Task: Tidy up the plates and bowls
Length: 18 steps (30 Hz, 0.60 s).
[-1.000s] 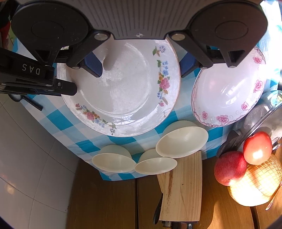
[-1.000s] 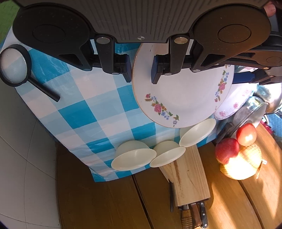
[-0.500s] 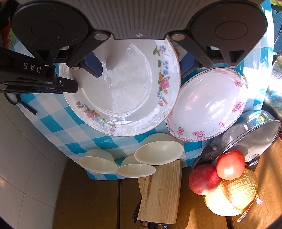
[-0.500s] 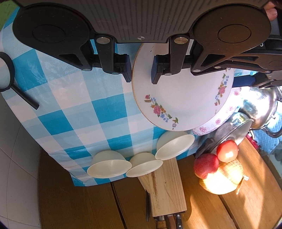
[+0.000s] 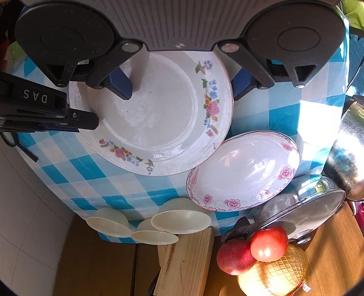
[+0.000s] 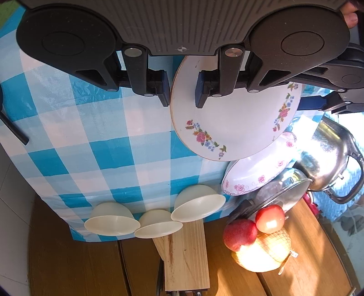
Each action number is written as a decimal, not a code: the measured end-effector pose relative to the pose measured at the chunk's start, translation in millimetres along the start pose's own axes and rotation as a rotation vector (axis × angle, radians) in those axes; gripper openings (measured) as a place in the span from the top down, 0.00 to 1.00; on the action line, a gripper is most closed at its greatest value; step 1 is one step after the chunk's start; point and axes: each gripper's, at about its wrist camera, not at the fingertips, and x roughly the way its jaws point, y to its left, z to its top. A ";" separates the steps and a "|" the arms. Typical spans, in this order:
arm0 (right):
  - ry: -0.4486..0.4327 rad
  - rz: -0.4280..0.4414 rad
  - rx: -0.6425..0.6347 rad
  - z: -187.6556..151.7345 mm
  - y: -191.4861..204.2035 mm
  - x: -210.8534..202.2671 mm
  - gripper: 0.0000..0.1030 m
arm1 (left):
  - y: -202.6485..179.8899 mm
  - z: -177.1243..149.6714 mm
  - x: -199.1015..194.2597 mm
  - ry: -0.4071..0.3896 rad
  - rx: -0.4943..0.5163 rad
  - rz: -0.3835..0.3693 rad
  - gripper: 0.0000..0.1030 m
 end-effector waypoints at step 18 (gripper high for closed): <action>0.034 0.015 -0.188 -15.5 37.9 -2.8 0.66 | 28.5 -15.3 -1.3 0.013 -0.082 0.012 0.16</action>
